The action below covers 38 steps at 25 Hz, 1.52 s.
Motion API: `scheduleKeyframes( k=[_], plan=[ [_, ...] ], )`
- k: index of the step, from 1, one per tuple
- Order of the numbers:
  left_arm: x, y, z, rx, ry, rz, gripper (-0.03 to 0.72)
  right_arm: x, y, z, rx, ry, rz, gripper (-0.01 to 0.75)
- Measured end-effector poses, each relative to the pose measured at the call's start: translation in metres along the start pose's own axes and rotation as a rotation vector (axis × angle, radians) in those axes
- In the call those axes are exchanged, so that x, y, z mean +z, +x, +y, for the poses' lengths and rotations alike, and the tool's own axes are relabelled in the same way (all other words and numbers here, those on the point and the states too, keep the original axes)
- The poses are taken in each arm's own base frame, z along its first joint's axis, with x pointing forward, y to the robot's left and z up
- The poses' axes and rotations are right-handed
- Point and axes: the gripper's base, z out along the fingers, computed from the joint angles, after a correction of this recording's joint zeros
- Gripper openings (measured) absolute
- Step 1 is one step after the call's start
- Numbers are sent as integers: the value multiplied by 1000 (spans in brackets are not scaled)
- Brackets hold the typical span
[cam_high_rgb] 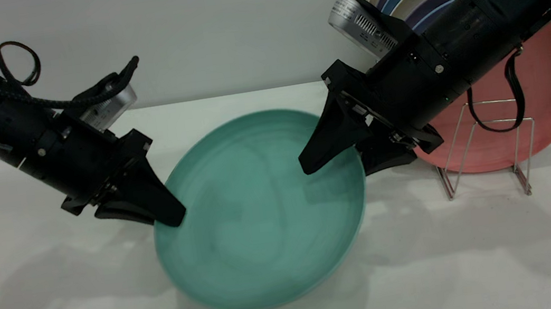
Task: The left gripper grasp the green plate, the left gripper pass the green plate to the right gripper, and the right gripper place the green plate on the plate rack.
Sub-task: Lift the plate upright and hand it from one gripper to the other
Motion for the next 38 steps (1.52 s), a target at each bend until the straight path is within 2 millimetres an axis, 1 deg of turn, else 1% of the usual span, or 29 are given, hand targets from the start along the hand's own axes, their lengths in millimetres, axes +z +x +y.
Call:
scheduleKeyframes(
  k=[3, 6, 7, 8, 10, 11, 14, 20, 22, 23, 27, 31, 34, 38],
  plan=[
    [0, -2, -2, 14, 26, -21, 18, 0, 0, 0, 0, -1, 1, 278],
    [0, -4, -4, 16, 45, -48, 18, 0, 0, 0, -1, -3, 4, 151],
    [-1, -5, -4, 17, 50, -58, 20, 0, 0, -1, -5, 5, 5, 125],
    [-1, -6, -4, 19, 52, -63, 21, 0, 0, -2, -6, 13, 3, 116],
    [-1, -6, -4, 20, 53, -69, 34, 0, 0, -2, -7, 14, 1, 117],
    [-1, -6, -4, 20, 54, -68, 53, 0, 0, -2, -8, 14, 1, 117],
    [-1, -6, -5, 16, 65, -72, 161, 0, 1, -1, -18, 3, 6, 117],
    [-1, -5, -8, 45, 91, -61, 532, 0, 1, 0, -78, -3, 8, 117],
    [-1, -4, -9, 63, 104, -53, 602, 0, 1, 0, -94, -3, 8, 117],
    [-2, -4, -9, 67, 109, -49, 622, 0, 1, 0, -97, -3, 8, 116],
    [-4, -2, -10, 61, 145, -33, 629, 0, 0, -1, -100, 4, 3, 115],
    [-7, 0, -8, 58, 162, -22, 598, -2, 0, -4, -114, 17, 2, 115],
    [-14, 1, 1, 47, 150, -30, 589, -8, -1, -12, -118, 33, 4, 115],
    [-25, 4, 16, 28, 124, -43, 589, -26, -6, -25, -118, 33, -20, 115]
  ],
)
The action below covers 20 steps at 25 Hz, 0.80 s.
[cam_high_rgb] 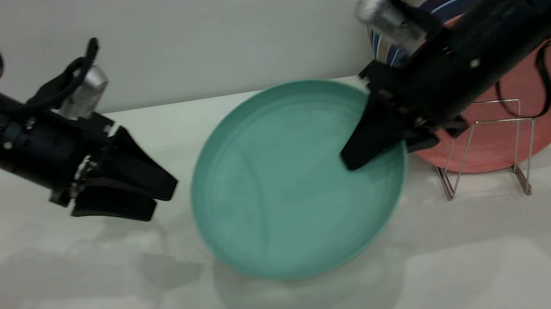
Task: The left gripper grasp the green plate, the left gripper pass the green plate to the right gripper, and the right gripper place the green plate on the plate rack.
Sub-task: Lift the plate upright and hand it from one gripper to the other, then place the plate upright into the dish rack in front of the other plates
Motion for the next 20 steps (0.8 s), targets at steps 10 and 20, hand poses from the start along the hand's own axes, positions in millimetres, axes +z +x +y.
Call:
scheduleKeyframes(
  k=[10, 20],
  plan=[
    [-16, 2, 14, -41, -10, -36, 588, -86, -22, 38, -680, 172, -91, 115],
    [-16, 3, 14, -40, -8, -32, 588, -157, -34, 78, -1143, 576, -155, 114]
  ],
)
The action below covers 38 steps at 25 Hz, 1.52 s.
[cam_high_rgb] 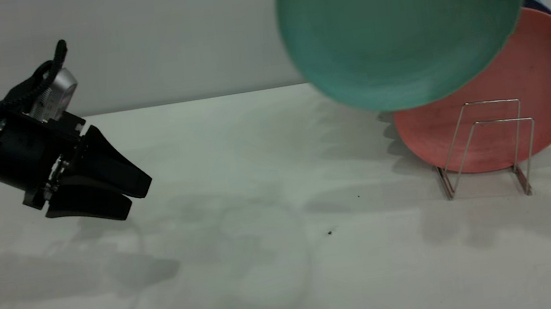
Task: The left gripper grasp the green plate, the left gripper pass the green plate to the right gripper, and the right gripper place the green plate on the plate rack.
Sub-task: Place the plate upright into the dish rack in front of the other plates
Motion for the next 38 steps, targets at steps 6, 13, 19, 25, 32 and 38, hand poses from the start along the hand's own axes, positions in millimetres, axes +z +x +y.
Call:
scheduleKeyframes(
  k=[6, 13, 19, 25, 32, 38],
  plan=[
    [0, 0, 0, 0, 3, 1, 588, -1, 13, 2, -163, -20, 131, 114],
    [0, 0, -1, 0, 8, 4, 588, 0, 17, -2, -209, 20, 172, 114],
    [0, 1, -2, 0, 17, 9, 588, 1, 19, -5, -210, 38, 178, 114],
    [0, 1, -2, 0, 17, 9, 588, -7, 34, -15, -104, 70, 205, 114],
    [0, 1, -2, 0, 17, 9, 588, -8, 47, -15, -44, 26, 231, 114],
    [0, 1, -2, -4, 19, 10, 588, 0, 53, -12, -37, -12, 242, 114]
  ],
)
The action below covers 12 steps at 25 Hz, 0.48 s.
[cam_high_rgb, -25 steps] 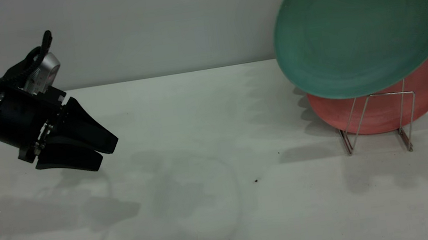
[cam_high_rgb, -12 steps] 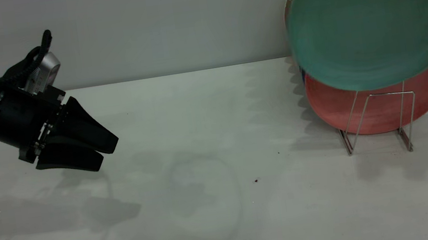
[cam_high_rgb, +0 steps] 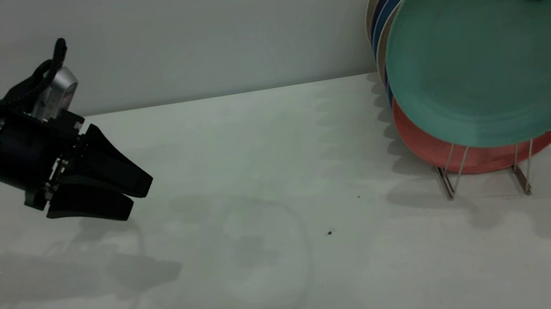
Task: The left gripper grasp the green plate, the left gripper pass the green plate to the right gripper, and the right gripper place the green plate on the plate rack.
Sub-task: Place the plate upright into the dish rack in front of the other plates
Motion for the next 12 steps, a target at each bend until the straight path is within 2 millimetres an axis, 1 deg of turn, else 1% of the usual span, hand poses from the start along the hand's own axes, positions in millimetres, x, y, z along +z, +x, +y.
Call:
scheduleKeyframes(
  k=[5, 10, 12],
  plan=[
    [0, 0, 0, 0, 0, 0, 588, -3, -1, 0, -12, 7, -3, 114],
    [0, 0, 0, 0, 1, 1, 588, -24, -8, -6, -30, 89, -27, 114],
    [0, 0, 0, 1, 1, 2, 588, -29, -10, -7, -34, 109, -32, 114]
  ],
)
